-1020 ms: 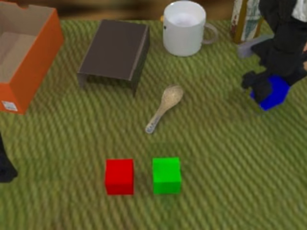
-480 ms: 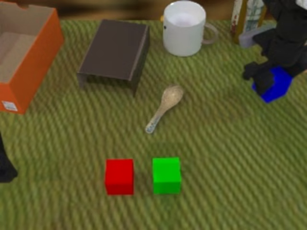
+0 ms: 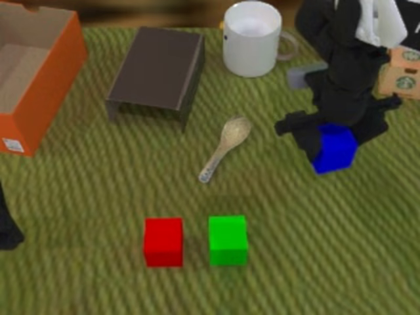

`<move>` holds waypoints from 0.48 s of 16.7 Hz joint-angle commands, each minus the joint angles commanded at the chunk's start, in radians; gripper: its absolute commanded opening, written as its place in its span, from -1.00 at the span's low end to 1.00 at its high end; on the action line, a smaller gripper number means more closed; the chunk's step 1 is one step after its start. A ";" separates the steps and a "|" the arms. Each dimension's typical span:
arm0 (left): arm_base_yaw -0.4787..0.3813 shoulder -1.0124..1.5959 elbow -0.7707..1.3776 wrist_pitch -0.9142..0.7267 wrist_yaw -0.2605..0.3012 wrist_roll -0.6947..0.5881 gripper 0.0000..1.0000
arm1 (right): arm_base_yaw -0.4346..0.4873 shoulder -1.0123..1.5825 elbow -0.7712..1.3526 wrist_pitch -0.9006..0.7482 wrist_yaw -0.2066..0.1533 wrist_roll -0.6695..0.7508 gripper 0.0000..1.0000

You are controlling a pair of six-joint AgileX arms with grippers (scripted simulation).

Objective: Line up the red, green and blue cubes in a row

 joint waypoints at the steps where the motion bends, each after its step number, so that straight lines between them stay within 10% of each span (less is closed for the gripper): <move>1: 0.000 0.000 0.000 0.000 0.000 0.000 1.00 | 0.038 -0.034 -0.048 0.010 0.000 0.085 -1.00; 8: 0.000 0.000 0.000 0.000 0.000 0.000 1.00 | 0.258 -0.246 -0.324 0.083 0.000 0.516 -1.00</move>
